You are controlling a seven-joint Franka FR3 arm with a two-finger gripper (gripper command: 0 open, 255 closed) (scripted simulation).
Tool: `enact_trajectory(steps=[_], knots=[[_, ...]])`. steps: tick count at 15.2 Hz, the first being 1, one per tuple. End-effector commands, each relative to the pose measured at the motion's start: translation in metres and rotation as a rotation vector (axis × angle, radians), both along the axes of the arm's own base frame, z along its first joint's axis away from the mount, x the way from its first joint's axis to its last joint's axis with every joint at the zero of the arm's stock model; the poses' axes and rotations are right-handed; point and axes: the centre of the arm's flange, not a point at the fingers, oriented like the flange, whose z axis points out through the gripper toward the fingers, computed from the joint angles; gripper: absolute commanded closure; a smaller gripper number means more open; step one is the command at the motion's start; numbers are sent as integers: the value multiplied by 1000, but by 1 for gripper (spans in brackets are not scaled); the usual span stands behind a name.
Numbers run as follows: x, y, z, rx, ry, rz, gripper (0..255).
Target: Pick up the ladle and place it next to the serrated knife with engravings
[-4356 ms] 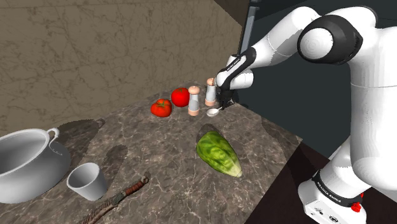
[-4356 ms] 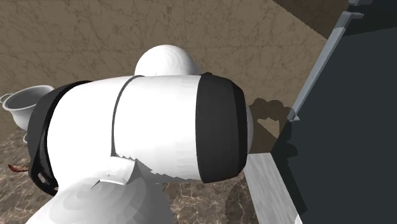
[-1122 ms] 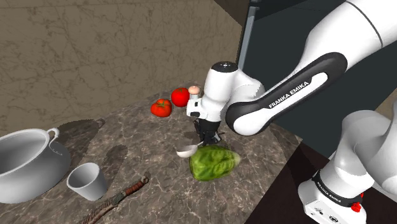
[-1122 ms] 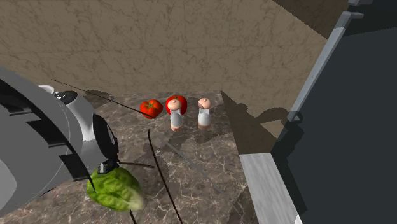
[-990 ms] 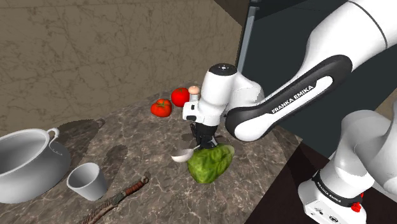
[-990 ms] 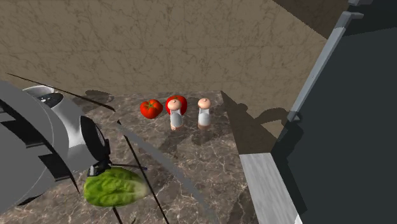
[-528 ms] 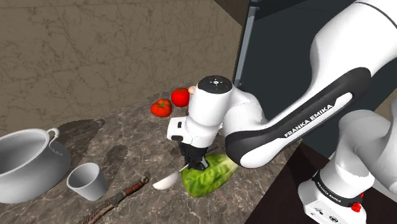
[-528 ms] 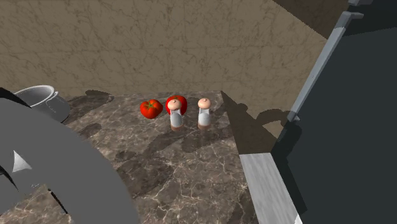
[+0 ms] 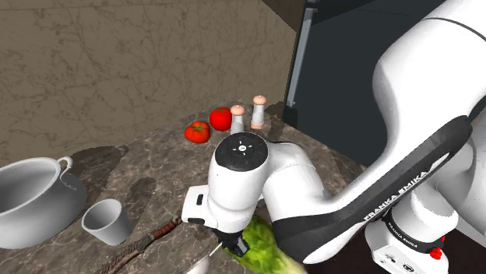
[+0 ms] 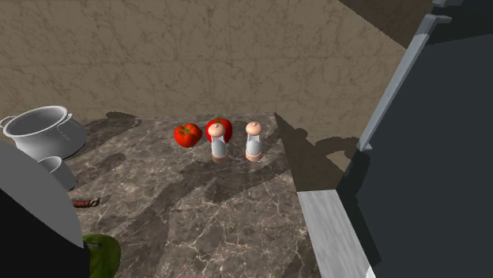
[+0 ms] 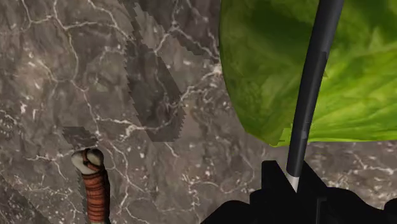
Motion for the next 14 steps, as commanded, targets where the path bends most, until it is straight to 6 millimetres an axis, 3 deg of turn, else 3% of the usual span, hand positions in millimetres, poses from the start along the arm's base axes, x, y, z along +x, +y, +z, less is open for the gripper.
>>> enact_trajectory(steps=[1, 14], knots=[[-16, 21, 1, -9, 5, -3, 255], [-111, 164, 1, -9, 5, -3, 255]])
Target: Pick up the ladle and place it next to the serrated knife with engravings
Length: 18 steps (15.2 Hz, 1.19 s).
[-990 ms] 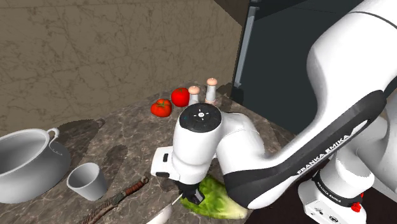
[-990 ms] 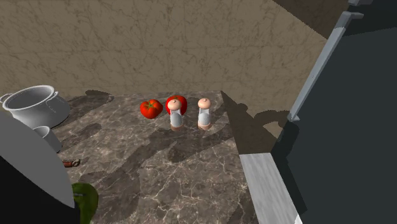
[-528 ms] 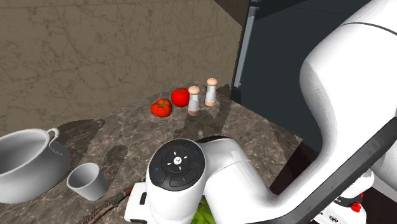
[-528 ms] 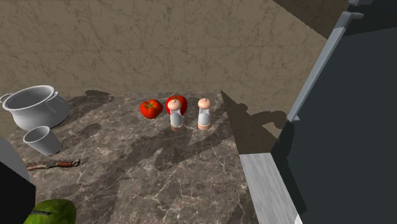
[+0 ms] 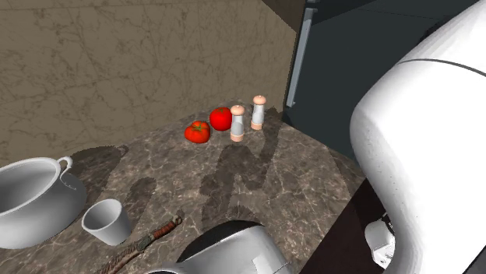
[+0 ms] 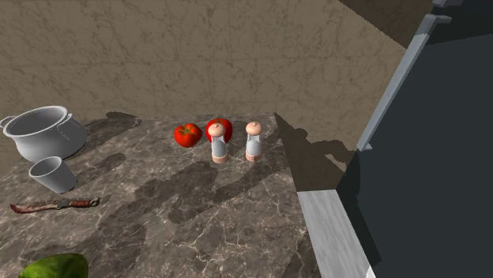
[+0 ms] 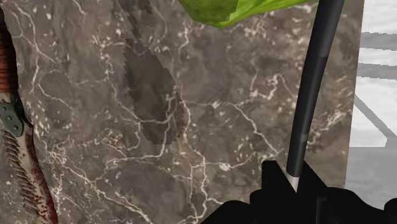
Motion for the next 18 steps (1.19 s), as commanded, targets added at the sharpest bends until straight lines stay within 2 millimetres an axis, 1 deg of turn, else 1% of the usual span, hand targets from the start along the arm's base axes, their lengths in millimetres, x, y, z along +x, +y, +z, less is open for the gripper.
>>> enact_trajectory(steps=[1, 18], knots=[[-8, 12, -5, 0, 0, -2, 255], [-8, 12, -94, 0, 0, -2, 255]])
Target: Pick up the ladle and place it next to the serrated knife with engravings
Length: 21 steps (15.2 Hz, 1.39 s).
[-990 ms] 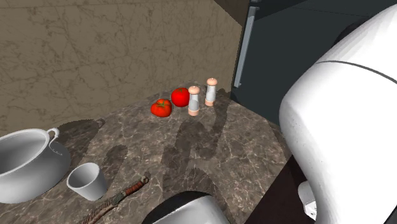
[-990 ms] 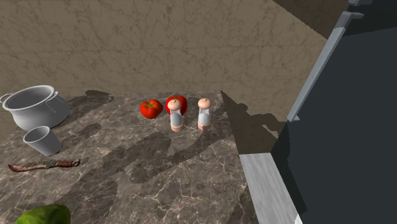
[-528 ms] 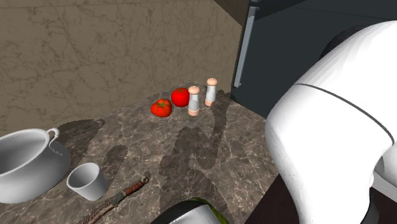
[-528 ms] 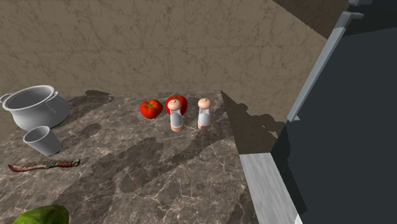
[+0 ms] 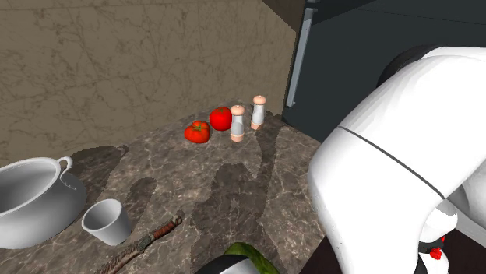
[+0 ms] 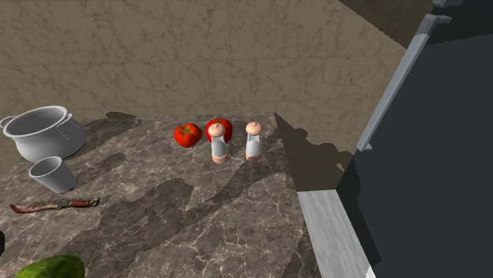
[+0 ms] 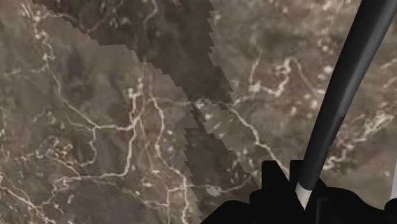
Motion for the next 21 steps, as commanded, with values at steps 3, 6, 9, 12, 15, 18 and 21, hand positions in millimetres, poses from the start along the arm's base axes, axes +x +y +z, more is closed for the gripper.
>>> enact_trajectory(steps=[3, 6, 9, 12, 15, 18, 21], knots=[[-1, -4, -20, -13, 4, 0, 255], [-1, -4, -20, -13, 4, 0, 255], [-1, -4, -20, -13, 4, 0, 255], [1, -4, -21, -13, 4, 0, 0], [-1, -4, -20, -13, 4, 0, 0], [-5, -5, 19, -13, 4, 0, 0], [-6, -6, 29, -13, 4, 0, 0]])
